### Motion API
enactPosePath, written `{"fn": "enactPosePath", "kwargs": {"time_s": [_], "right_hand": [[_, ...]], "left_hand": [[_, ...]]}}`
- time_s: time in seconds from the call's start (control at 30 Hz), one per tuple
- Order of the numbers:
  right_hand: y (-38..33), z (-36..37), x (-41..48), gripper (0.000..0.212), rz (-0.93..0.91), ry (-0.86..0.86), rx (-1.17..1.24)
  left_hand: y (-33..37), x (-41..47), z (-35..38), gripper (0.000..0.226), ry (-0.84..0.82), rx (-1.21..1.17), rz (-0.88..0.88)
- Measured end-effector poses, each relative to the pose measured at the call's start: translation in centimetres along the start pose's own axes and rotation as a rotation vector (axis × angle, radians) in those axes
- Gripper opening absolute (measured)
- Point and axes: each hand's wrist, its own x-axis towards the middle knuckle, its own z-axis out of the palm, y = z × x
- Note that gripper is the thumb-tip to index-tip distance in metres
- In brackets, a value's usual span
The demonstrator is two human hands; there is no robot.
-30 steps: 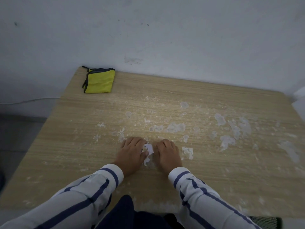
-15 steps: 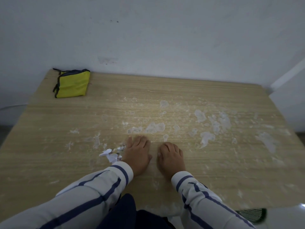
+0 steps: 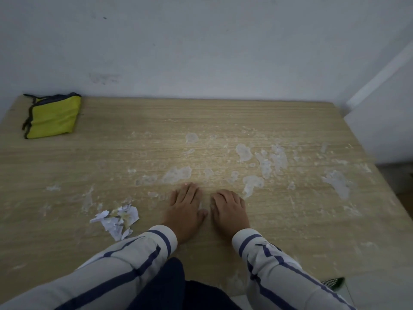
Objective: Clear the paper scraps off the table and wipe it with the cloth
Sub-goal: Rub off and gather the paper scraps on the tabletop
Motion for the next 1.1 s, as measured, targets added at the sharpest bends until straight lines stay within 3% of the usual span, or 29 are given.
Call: {"fn": "enactPosePath", "kwargs": {"time_s": [0.33,0.7,0.9,1.1], "right_hand": [[6.2,-0.8,-1.2,0.041,0.083,0.041,-0.019],[7.4,-0.7,-1.6,0.046,0.065,0.069,-0.019],[8.0,-0.6,-1.7,0.044,0.025,0.059,-0.028],[8.2,-0.5,-1.6,0.038,0.006,0.094,-0.046]], "left_hand": [[3.4,2.2,1.0,0.078,0.080,0.013,-0.009],[4.4,2.9,1.0,0.081,0.038,-0.002,0.030],[6.0,3.8,0.5,0.064,0.071,-0.023,0.131],[7.4,4.4,0.7,0.035,0.187,-0.067,0.031]]}}
